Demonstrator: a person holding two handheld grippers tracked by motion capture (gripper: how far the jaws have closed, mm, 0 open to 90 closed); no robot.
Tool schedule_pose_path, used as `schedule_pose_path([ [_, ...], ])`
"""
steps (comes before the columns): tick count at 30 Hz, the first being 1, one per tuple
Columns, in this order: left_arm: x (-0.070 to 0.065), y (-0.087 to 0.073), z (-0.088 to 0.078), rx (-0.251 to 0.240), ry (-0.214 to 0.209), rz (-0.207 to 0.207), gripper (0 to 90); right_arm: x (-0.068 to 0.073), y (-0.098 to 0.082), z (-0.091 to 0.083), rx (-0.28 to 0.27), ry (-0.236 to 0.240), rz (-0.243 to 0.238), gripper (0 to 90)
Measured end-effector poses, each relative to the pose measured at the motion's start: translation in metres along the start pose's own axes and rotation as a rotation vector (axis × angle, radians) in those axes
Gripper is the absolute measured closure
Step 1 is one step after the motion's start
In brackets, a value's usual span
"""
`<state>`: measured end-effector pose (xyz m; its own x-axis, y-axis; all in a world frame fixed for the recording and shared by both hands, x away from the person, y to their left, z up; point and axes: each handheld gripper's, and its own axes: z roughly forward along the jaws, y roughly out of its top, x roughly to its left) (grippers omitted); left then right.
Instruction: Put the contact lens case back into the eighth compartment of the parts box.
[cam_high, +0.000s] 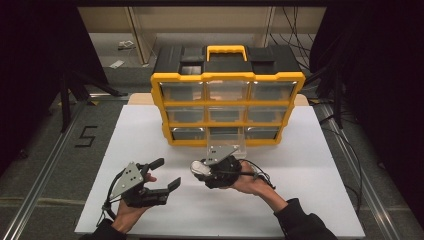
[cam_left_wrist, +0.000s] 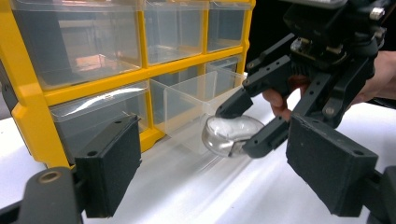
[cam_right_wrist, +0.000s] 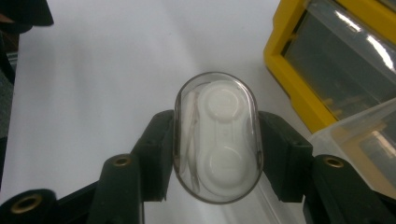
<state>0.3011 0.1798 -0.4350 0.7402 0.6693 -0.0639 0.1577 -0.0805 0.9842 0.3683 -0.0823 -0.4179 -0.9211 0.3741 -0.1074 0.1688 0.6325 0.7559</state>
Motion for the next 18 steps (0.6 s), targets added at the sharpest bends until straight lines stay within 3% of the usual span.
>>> schedule_pose_path([
  [18,0.0,0.0,0.0,0.0,0.0,-0.001,17.8,-0.008,0.006,-0.014,-0.04,-0.027,0.017,49.6],
])
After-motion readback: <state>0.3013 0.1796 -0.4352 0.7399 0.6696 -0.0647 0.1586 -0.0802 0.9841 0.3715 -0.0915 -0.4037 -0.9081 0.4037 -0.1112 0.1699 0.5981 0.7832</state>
